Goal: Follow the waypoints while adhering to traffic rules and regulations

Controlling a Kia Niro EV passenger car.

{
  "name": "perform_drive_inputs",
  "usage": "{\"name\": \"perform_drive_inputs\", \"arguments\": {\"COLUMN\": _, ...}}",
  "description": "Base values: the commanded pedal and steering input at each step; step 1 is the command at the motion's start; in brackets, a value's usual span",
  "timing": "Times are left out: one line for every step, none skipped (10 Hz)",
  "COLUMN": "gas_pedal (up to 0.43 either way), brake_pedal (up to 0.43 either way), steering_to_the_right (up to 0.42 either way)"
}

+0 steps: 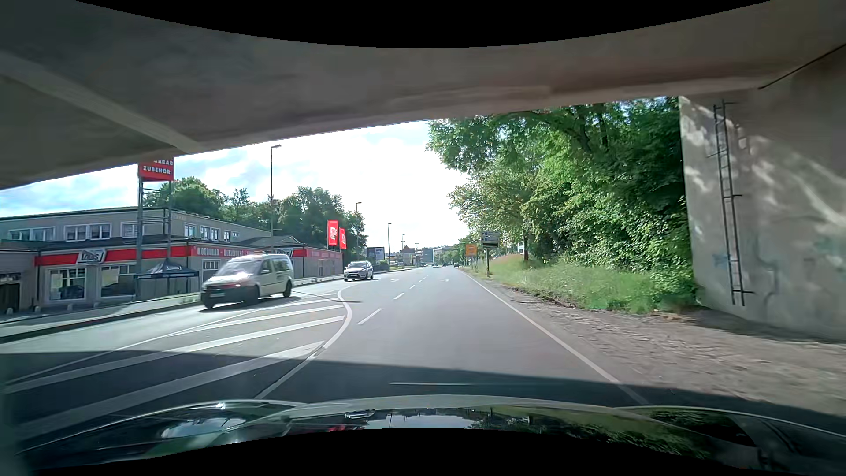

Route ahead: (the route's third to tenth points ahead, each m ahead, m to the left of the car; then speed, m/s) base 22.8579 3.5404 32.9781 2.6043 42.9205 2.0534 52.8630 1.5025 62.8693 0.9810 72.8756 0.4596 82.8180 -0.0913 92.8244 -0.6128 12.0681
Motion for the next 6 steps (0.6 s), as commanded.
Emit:
{"name": "perform_drive_inputs", "arguments": {"gas_pedal": 0.028, "brake_pedal": 0.0, "steering_to_the_right": 0.001}}
{"name": "perform_drive_inputs", "arguments": {"gas_pedal": 0.0, "brake_pedal": 0.0, "steering_to_the_right": 0.0}}
{"name": "perform_drive_inputs", "arguments": {"gas_pedal": 0.0, "brake_pedal": 0.0, "steering_to_the_right": 0.0}}
{"name": "perform_drive_inputs", "arguments": {"gas_pedal": 0.0, "brake_pedal": 0.0, "steering_to_the_right": 0.0}}
{"name": "perform_drive_inputs", "arguments": {"gas_pedal": 0.047, "brake_pedal": 0.0, "steering_to_the_right": -0.001}}
{"name": "perform_drive_inputs", "arguments": {"gas_pedal": 0.079, "brake_pedal": 0.0, "steering_to_the_right": -0.001}}
